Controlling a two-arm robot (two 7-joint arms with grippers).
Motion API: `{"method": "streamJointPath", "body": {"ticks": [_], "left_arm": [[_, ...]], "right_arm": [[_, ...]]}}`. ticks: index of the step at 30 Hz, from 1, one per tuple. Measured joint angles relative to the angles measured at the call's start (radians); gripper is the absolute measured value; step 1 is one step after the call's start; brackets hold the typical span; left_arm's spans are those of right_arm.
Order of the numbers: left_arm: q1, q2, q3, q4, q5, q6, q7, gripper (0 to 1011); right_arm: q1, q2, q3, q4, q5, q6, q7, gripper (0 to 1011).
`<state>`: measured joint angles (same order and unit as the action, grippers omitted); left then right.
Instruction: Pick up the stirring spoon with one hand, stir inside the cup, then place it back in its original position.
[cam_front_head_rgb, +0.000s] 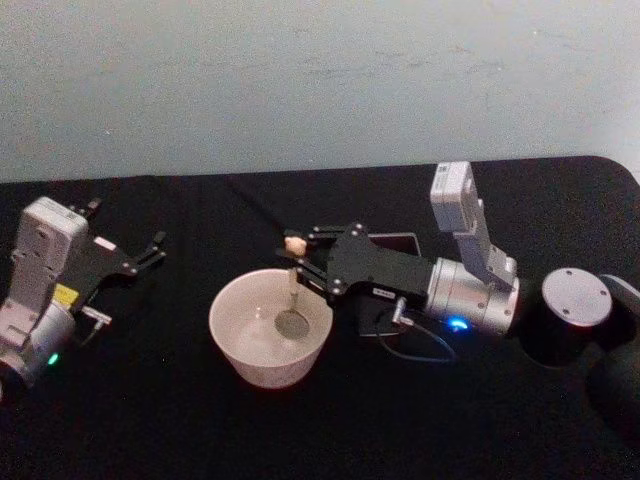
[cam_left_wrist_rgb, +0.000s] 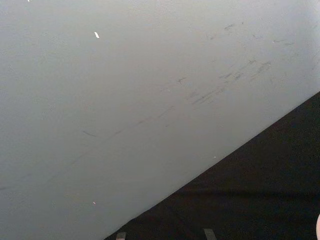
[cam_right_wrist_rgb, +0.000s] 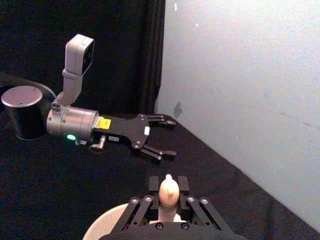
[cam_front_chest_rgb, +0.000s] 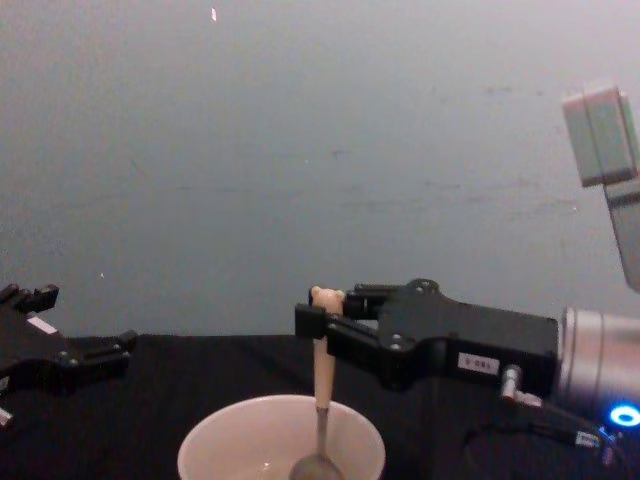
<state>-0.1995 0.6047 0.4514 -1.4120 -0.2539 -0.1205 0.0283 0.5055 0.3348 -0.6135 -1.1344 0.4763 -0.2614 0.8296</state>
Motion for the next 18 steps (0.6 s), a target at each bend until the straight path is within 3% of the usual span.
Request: {"method": "streamJointPath", "body": {"ticks": [10, 18], "left_arm": [[0.0, 0.0, 0.0, 0.0, 0.0, 0.0, 0.0, 1001], [0.0, 0.0, 0.0, 0.0, 0.0, 0.0, 0.0, 1001]], "right_arm": [[-0.057, 0.046, 0.011, -0.089, 0.019, 0.03, -0.007, 214], [-0.072, 0.054, -0.007, -0.121, 0.028, 0.044, 0.012, 213]]}}
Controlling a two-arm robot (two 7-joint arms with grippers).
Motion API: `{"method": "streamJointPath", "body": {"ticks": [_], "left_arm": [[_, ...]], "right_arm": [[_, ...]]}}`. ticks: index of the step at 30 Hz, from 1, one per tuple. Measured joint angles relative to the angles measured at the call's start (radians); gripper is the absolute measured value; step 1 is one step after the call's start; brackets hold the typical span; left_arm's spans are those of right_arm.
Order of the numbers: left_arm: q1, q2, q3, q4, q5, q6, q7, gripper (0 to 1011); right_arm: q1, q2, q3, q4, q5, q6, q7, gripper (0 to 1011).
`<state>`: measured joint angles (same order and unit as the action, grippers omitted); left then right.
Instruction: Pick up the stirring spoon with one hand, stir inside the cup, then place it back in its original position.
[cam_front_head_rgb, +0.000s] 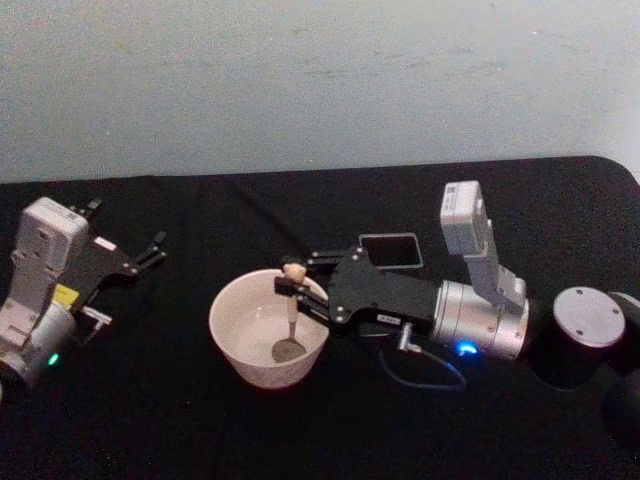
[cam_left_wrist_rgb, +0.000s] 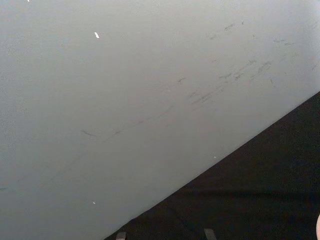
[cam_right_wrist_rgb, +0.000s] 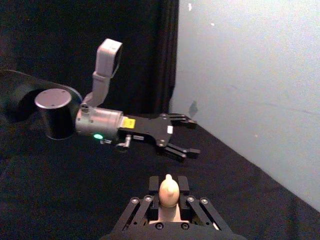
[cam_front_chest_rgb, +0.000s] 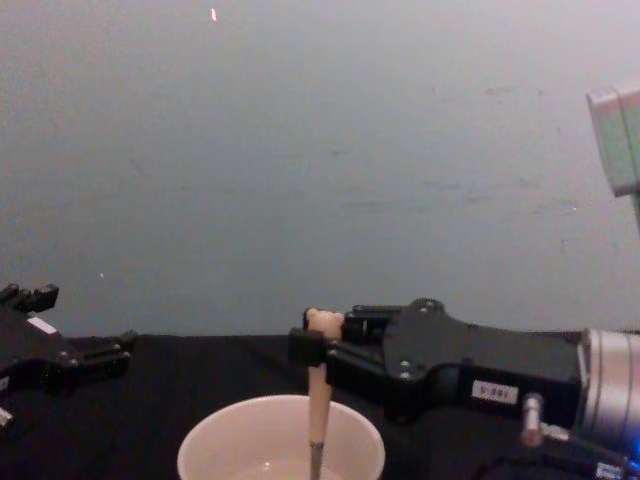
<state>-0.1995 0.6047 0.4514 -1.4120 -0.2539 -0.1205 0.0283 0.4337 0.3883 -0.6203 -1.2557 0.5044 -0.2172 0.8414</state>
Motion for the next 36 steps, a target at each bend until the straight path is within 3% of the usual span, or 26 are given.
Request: {"method": "streamJointPath", "body": {"ticks": [6, 18, 26, 36], "left_arm": [[0.0, 0.0, 0.0, 0.0, 0.0, 0.0, 0.0, 1001], [0.0, 0.0, 0.0, 0.0, 0.0, 0.0, 0.0, 1001], [0.0, 0.0, 0.0, 0.0, 0.0, 0.0, 0.0, 1001], [0.0, 0.0, 0.0, 0.0, 0.0, 0.0, 0.0, 1001]], "right_arm": [[0.016, -0.022, -0.019, 0.022, 0.0, -0.002, 0.009, 214], [0.101, -0.105, -0.036, 0.153, -0.012, -0.046, 0.023, 214], [0.122, -0.117, -0.028, 0.202, -0.027, -0.057, 0.013, 213], [0.113, -0.104, -0.006, 0.189, -0.029, -0.058, -0.002, 214]]}}
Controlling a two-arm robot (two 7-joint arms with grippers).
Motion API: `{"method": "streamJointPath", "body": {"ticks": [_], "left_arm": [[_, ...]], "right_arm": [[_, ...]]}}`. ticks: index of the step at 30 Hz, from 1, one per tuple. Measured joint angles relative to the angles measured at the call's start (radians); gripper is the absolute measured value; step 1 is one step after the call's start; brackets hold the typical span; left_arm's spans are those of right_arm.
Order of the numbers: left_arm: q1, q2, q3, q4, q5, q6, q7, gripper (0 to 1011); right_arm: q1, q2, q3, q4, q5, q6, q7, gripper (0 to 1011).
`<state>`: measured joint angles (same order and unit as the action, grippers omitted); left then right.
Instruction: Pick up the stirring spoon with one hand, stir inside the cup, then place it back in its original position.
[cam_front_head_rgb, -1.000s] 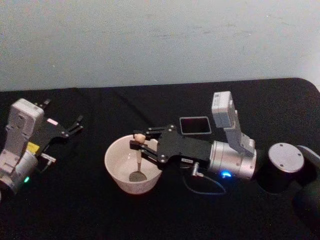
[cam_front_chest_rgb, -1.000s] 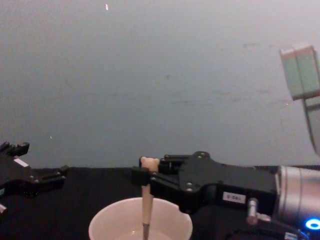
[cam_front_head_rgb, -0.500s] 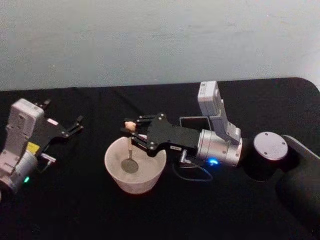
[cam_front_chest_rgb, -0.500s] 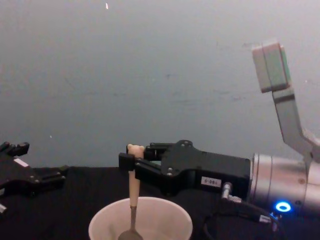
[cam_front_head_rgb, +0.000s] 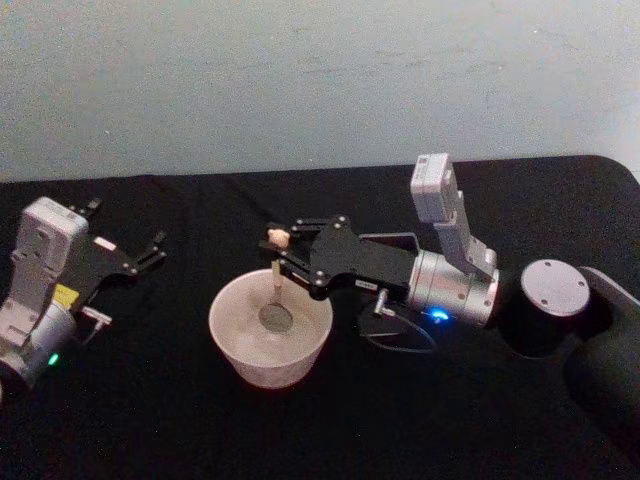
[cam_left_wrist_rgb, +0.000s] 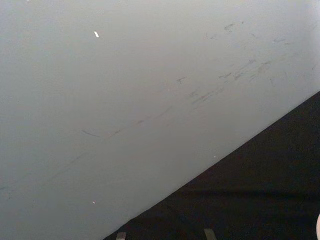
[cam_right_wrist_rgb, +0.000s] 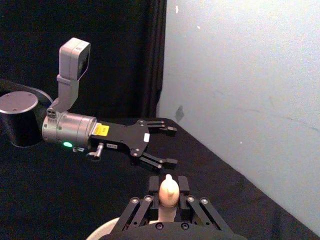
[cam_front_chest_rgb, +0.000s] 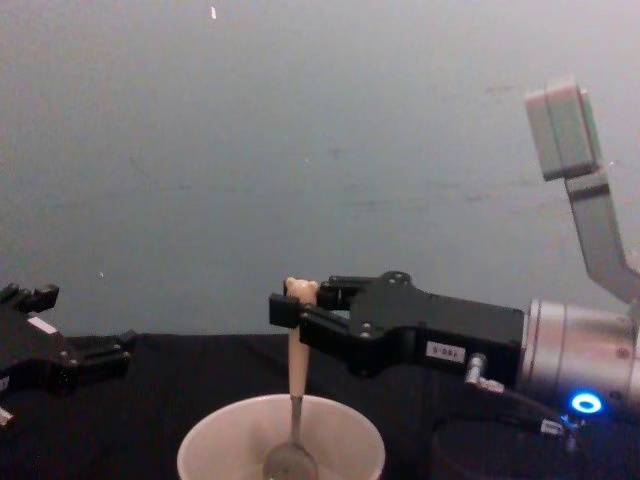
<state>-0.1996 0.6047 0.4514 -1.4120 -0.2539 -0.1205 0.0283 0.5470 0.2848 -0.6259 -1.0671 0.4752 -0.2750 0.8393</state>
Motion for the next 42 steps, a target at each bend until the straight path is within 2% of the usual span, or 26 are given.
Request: {"method": "streamJointPath", "body": {"ticks": [11, 18, 25, 33, 42], "left_arm": [[0.0, 0.0, 0.0, 0.0, 0.0, 0.0, 0.0, 1001], [0.0, 0.0, 0.0, 0.0, 0.0, 0.0, 0.0, 1001], [0.0, 0.0, 0.0, 0.0, 0.0, 0.0, 0.0, 1001], [0.0, 0.0, 0.0, 0.0, 0.0, 0.0, 0.0, 1001], [0.0, 0.0, 0.0, 0.0, 0.0, 0.0, 0.0, 1001]], "right_arm": [[-0.038, 0.042, 0.016, -0.051, -0.006, 0.018, -0.018, 213], [-0.085, 0.083, 0.027, -0.124, 0.007, 0.041, -0.021, 214], [-0.111, 0.098, 0.018, -0.174, 0.023, 0.055, -0.009, 214], [-0.111, 0.083, -0.011, -0.18, 0.032, 0.061, 0.013, 213], [-0.06, 0.03, -0.032, -0.11, 0.03, 0.041, 0.021, 213]]}}
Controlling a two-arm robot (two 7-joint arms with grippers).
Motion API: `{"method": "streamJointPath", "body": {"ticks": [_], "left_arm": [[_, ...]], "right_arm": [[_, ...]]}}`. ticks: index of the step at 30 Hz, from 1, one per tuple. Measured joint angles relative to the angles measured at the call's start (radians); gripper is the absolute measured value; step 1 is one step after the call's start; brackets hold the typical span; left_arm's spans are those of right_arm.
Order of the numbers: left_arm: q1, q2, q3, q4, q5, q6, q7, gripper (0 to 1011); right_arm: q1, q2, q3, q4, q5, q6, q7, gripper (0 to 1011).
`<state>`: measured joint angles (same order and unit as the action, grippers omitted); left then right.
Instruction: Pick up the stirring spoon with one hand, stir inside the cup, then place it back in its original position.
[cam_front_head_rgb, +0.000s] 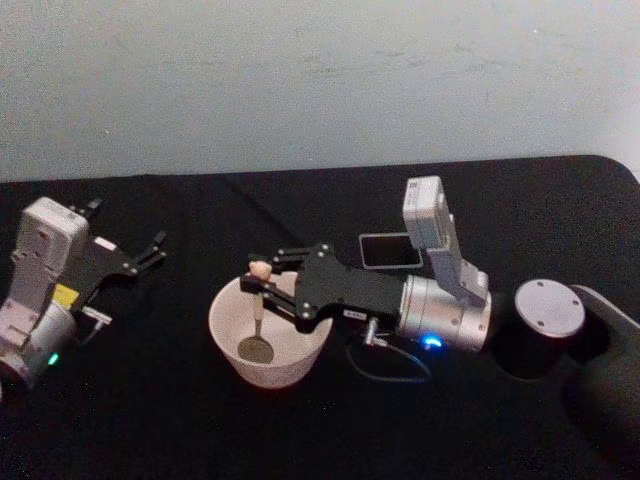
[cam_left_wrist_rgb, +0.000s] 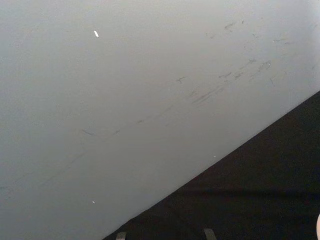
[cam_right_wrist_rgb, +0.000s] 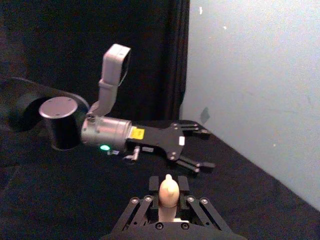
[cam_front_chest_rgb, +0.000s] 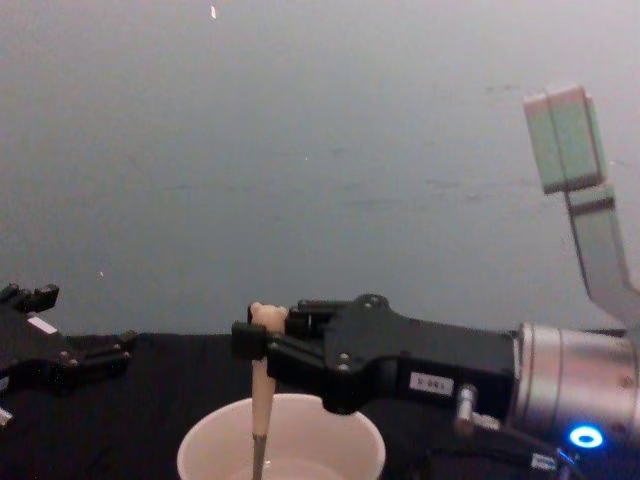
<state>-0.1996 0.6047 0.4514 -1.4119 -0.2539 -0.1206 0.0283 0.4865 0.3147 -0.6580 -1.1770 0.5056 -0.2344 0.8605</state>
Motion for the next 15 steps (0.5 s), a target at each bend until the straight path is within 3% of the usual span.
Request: {"method": "streamJointPath", "body": {"ticks": [7, 15], "left_arm": [[0.0, 0.0, 0.0, 0.0, 0.0, 0.0, 0.0, 1001], [0.0, 0.0, 0.0, 0.0, 0.0, 0.0, 0.0, 1001]], "right_arm": [[0.047, -0.033, 0.003, 0.074, -0.015, -0.028, -0.008, 213], [0.062, -0.033, 0.023, 0.106, -0.025, -0.038, -0.022, 214]]}}
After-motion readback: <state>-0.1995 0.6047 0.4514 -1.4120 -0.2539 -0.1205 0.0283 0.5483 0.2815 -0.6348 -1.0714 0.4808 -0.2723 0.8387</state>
